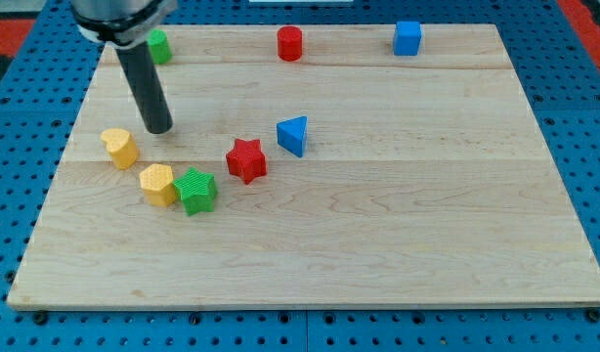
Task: Move the red star to left and slightly down
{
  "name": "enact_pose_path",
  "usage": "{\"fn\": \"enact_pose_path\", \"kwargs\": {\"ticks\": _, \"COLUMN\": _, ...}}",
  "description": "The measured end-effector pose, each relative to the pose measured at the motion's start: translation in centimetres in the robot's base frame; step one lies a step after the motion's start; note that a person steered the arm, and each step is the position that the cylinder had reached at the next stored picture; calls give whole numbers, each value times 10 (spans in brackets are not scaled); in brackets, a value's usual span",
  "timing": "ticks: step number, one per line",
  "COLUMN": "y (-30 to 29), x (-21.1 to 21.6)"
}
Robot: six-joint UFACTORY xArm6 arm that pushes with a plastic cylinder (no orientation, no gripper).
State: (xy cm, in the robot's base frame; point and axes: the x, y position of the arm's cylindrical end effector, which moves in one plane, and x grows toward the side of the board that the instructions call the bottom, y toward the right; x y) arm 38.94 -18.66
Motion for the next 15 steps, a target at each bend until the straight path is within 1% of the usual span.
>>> {"fn": "enact_pose_path", "kwargs": {"ticks": 1, "y": -8, "x": 22}}
{"fn": "enact_pose_path", "kwargs": {"ticks": 2, "y": 13, "x": 68}}
{"fn": "enact_pose_path", "kwargs": {"ticks": 3, "y": 108, "x": 105}}
{"fn": "enact_pose_path", "kwargs": {"ticks": 4, "y": 166, "x": 112}}
{"fn": "enact_pose_path", "kwargs": {"ticks": 5, "y": 150, "x": 74}}
{"fn": "enact_pose_path", "kwargs": {"ticks": 6, "y": 85, "x": 27}}
{"fn": "enact_pose_path", "kwargs": {"ticks": 7, "y": 30, "x": 12}}
{"fn": "enact_pose_path", "kwargs": {"ticks": 8, "y": 75, "x": 10}}
{"fn": "enact_pose_path", "kwargs": {"ticks": 9, "y": 69, "x": -34}}
{"fn": "enact_pose_path", "kwargs": {"ticks": 10, "y": 23, "x": -44}}
{"fn": "enact_pose_path", "kwargs": {"ticks": 11, "y": 2, "x": -29}}
{"fn": "enact_pose_path", "kwargs": {"ticks": 13, "y": 1, "x": -46}}
{"fn": "enact_pose_path", "kwargs": {"ticks": 15, "y": -2, "x": -49}}
